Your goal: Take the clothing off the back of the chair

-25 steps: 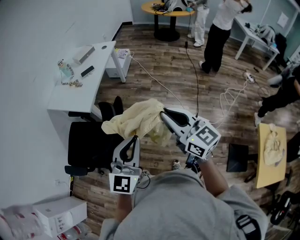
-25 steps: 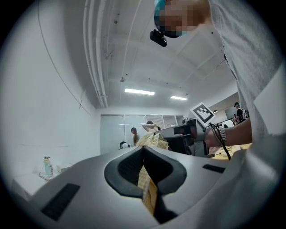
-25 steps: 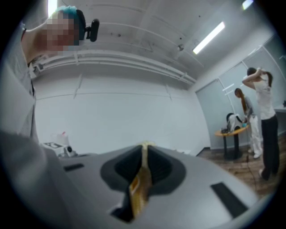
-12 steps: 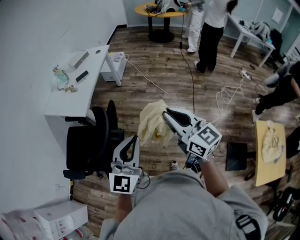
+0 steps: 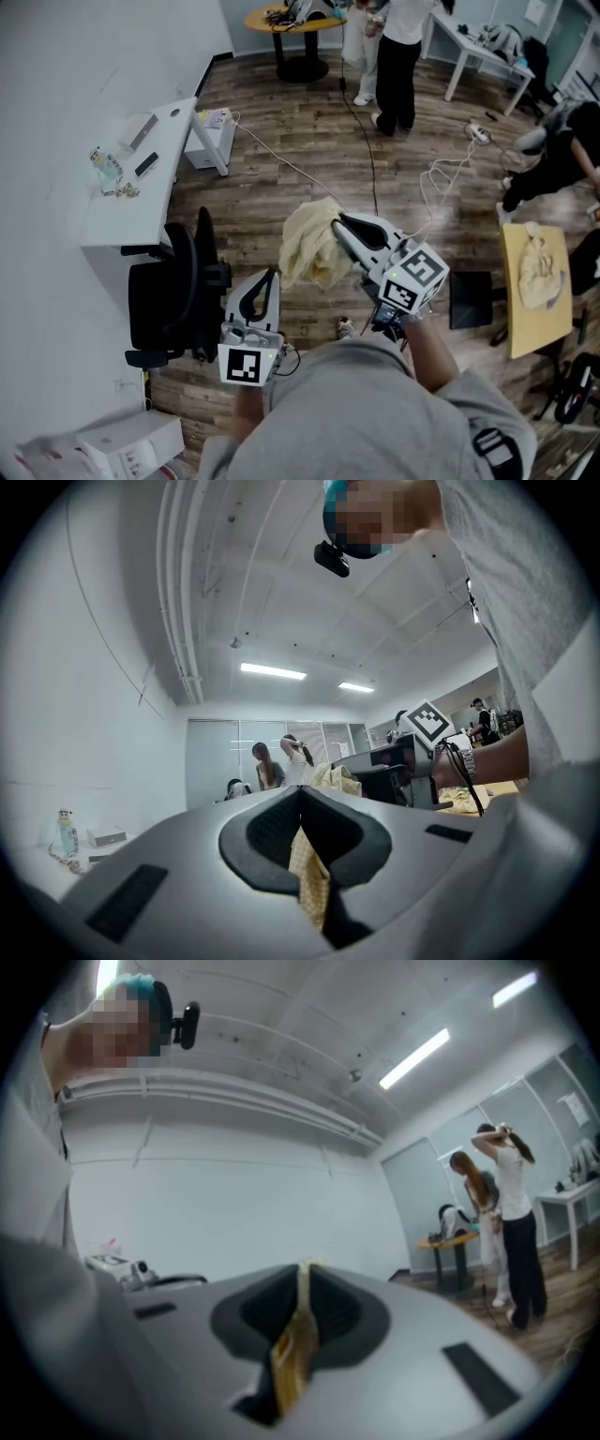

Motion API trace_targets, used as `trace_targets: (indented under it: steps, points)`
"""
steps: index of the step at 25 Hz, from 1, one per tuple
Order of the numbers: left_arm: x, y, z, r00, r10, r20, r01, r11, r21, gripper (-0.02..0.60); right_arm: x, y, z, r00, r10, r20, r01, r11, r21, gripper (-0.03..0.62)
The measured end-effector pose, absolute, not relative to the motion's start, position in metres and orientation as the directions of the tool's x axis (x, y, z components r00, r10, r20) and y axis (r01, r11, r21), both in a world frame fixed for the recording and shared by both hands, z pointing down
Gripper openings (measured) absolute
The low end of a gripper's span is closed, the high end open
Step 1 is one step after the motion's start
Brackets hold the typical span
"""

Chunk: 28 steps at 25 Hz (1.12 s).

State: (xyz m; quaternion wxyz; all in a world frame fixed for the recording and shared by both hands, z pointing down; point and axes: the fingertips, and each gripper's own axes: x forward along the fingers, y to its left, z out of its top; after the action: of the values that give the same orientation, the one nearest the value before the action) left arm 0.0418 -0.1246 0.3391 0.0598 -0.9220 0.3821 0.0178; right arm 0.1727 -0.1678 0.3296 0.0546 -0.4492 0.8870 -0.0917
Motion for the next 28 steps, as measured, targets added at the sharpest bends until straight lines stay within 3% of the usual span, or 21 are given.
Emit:
trace_targets:
  steps: [13,28]
  points:
    - [0.104,-0.107,0.345,0.720,-0.691,-0.060,-0.693,-0.713,-0.102,0.035,0.231,-0.146,0.342,-0.599,-0.801,0.006,-0.784,0.585,-0.210,0.058]
    - [0.129,-0.095,0.368,0.663,-0.748,-0.029,-0.747,-0.660,-0.080,0.035,0.247,-0.138,0.368,-0.668,-0.743,0.039,-0.729,0.642,-0.239,0.058]
